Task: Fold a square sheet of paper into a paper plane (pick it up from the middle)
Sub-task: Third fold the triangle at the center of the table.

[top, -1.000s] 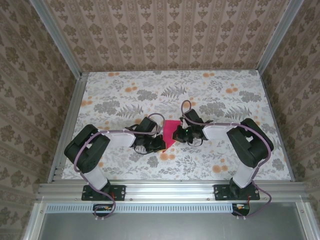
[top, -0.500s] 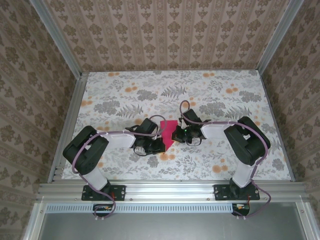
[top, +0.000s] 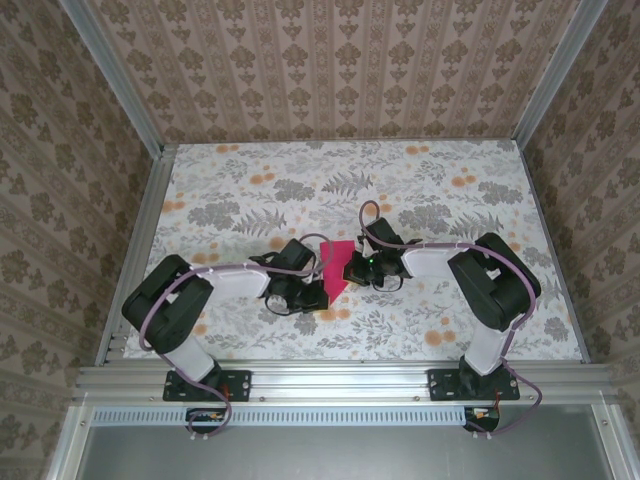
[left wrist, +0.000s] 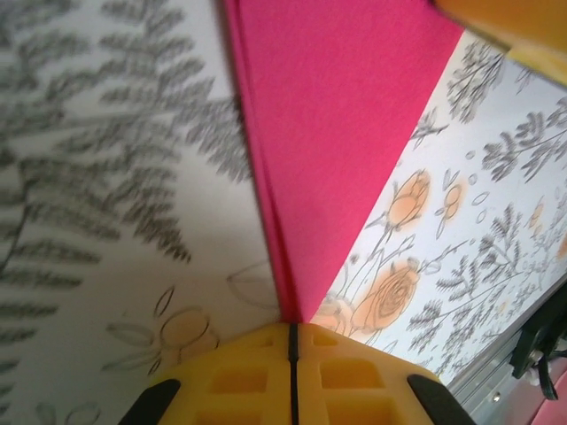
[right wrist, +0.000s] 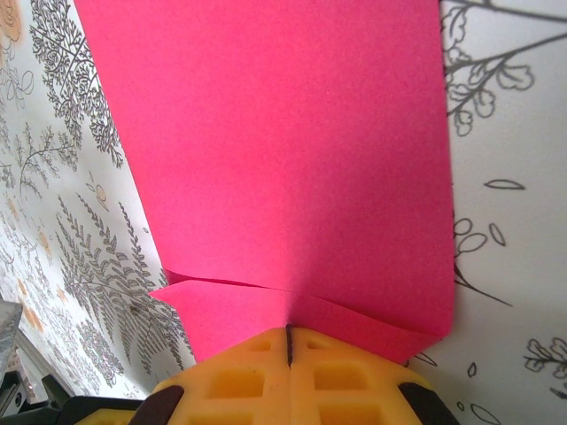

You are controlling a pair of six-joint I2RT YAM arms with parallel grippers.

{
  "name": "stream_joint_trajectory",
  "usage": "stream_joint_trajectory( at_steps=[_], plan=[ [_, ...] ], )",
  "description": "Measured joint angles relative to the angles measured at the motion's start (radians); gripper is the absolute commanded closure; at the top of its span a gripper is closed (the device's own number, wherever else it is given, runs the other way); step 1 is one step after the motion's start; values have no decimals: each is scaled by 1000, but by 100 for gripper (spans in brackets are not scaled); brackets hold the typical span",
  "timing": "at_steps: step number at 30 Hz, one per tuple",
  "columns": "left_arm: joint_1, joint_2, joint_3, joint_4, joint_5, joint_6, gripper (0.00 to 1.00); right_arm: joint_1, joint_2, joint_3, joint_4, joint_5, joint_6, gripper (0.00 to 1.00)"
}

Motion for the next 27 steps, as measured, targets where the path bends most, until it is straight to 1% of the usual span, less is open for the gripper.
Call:
stream_joint_trajectory(
  at_steps=[6, 8, 13, 18, 27],
  plan=[
    [2, -89, 5, -5, -47, 0, 91, 0, 1, 0, 0, 0, 3, 95],
    [2, -93, 25, 2, -56, 0, 91, 0, 1, 0, 1, 0, 5, 95],
    [2, -20, 88, 20, -55, 3, 91, 0, 2, 2, 1, 0, 14, 95],
    [2, 61, 101, 18, -46, 3, 91, 0, 4, 3, 1, 0, 21, 95],
    [2, 88, 101, 2, -32, 11, 91, -1, 6, 4, 2, -3, 22, 95]
  ],
)
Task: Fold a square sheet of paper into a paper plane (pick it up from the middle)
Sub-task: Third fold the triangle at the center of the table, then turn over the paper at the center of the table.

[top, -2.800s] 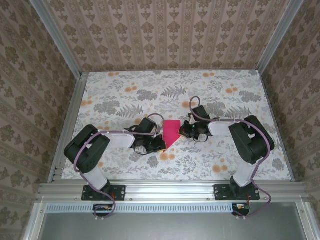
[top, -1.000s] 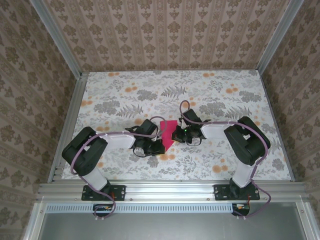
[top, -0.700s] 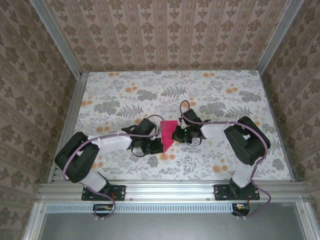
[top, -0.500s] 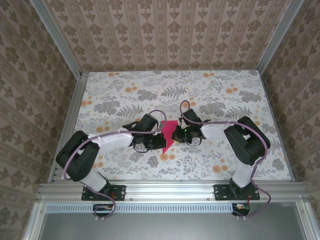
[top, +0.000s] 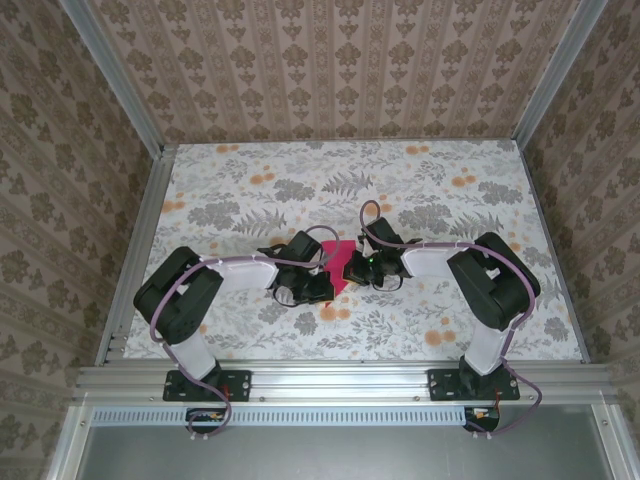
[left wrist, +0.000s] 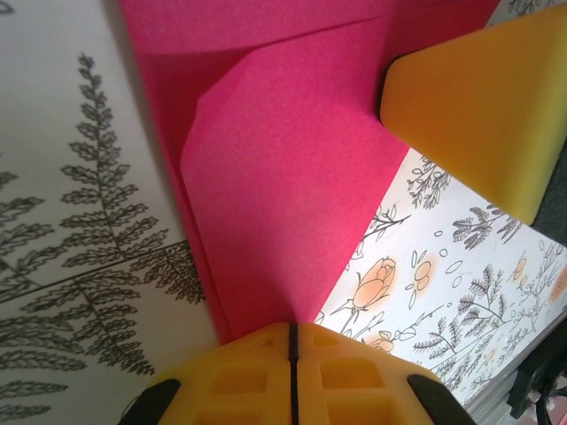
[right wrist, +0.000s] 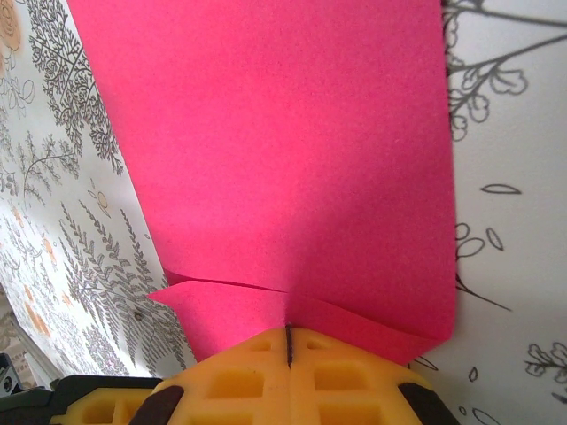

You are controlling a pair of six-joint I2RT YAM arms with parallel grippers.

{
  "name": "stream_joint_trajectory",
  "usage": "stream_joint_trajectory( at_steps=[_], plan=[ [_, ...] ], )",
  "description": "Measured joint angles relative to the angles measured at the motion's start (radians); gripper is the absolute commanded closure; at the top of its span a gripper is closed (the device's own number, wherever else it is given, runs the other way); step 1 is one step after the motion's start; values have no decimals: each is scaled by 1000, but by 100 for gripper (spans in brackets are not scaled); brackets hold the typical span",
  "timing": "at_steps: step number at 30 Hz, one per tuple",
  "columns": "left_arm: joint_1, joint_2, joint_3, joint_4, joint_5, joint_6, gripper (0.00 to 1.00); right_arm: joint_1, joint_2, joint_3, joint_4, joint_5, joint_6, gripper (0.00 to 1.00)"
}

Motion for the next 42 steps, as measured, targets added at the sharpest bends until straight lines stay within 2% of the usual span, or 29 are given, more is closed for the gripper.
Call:
stream_joint_trajectory(
  at_steps=[9, 18, 24, 28, 31, 36, 42],
  plan=[
    [-6, -3, 0, -27, 7, 56, 91, -2, 0, 0, 0, -3, 4, 95],
    [-8, -73, 0, -173, 11, 97, 89, -2, 0, 5, -3, -3, 11, 94],
    [57, -192, 4, -137, -25, 84, 81, -10, -11, 13, -21, 10, 33, 81],
    [63, -182, 30, -81, -48, 54, 77, -13, -66, 13, -20, 11, 52, 64],
    [63, -132, 56, -32, -51, 31, 77, -21, -139, 10, -15, 16, 53, 57],
    [63, -55, 77, 7, -55, 7, 79, -71, -252, -50, 3, 54, 46, 51],
    [63, -36, 80, 13, -71, 5, 79, -133, -272, -125, -6, 79, 31, 49]
  ],
)
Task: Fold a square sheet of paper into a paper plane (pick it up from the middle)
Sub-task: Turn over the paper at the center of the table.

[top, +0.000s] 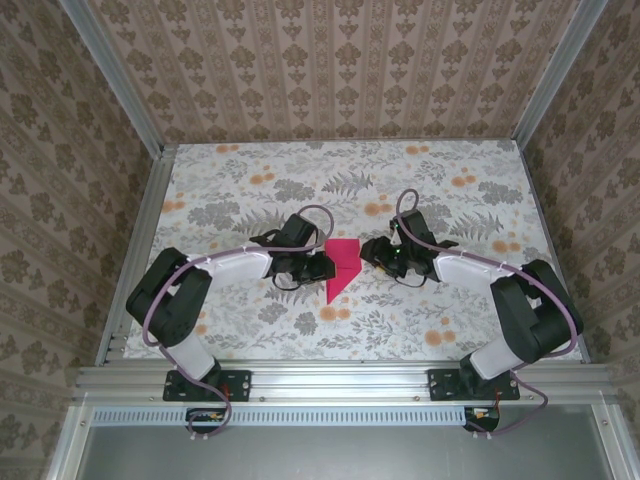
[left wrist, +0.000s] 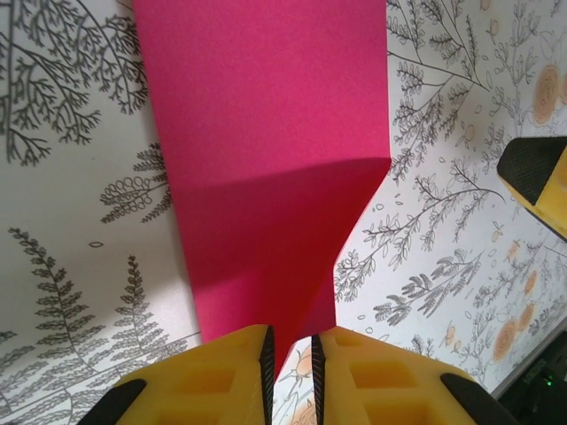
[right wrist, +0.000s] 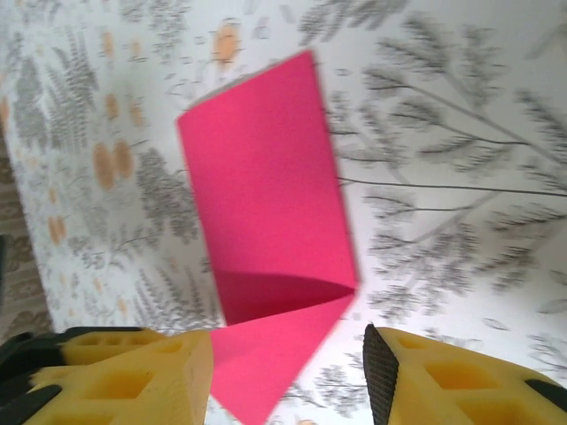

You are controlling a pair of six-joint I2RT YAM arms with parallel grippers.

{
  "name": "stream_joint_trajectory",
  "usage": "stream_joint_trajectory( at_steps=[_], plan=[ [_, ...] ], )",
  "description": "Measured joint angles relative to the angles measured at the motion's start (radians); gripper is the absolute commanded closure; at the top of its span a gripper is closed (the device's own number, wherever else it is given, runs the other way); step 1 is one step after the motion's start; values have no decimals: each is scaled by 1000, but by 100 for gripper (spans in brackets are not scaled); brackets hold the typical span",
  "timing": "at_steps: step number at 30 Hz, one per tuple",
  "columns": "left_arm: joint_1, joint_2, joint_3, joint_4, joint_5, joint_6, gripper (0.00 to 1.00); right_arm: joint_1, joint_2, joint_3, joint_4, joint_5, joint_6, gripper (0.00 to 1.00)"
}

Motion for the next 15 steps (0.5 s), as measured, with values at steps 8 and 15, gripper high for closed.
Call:
stream_joint_trajectory(
  at_steps=[8, 15],
  plan=[
    [6, 24, 2, -24, -60, 0, 82, -2, 36, -6, 16, -27, -10, 52],
    [26, 39, 2, -32, -77, 0, 82, 1, 103, -3, 34, -80, -10, 56]
  ],
)
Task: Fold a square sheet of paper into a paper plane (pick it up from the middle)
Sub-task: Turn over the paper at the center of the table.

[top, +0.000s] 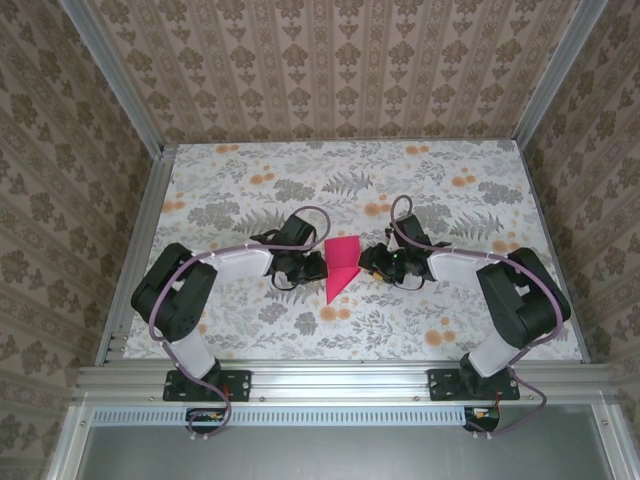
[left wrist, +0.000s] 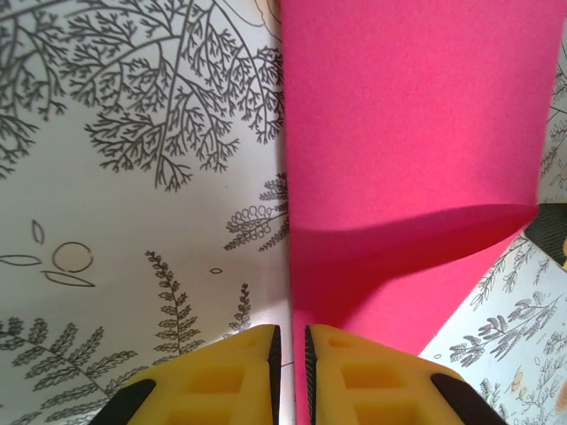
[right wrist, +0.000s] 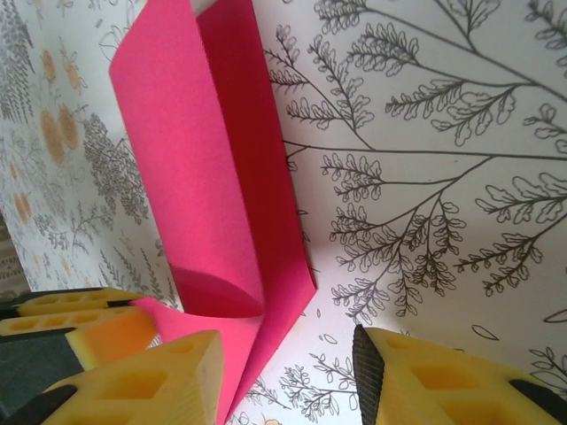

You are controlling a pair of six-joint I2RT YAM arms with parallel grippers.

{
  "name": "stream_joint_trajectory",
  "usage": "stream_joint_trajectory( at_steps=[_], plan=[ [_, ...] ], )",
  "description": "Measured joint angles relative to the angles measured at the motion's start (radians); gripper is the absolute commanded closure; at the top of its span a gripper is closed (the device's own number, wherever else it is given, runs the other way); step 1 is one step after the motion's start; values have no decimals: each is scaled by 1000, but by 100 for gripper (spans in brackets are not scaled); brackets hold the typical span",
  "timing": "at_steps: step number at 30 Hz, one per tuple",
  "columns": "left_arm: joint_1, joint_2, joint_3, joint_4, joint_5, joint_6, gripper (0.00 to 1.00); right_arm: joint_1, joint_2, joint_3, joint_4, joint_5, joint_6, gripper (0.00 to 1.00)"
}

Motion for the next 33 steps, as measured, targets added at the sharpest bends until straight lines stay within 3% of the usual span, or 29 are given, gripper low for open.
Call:
stream_joint_trajectory(
  at_steps=[14, 24, 33],
  plan=[
    [7, -5, -2, -12, 0, 1, 82, 16, 61, 21, 48, -59, 1, 58],
    [11, -133, -86, 90, 73, 35, 62, 18, 61, 22, 51, -58, 1, 55],
    [-7, -112, -69, 142, 154, 104, 60, 18, 53, 22, 51, -58, 1, 55]
  ],
)
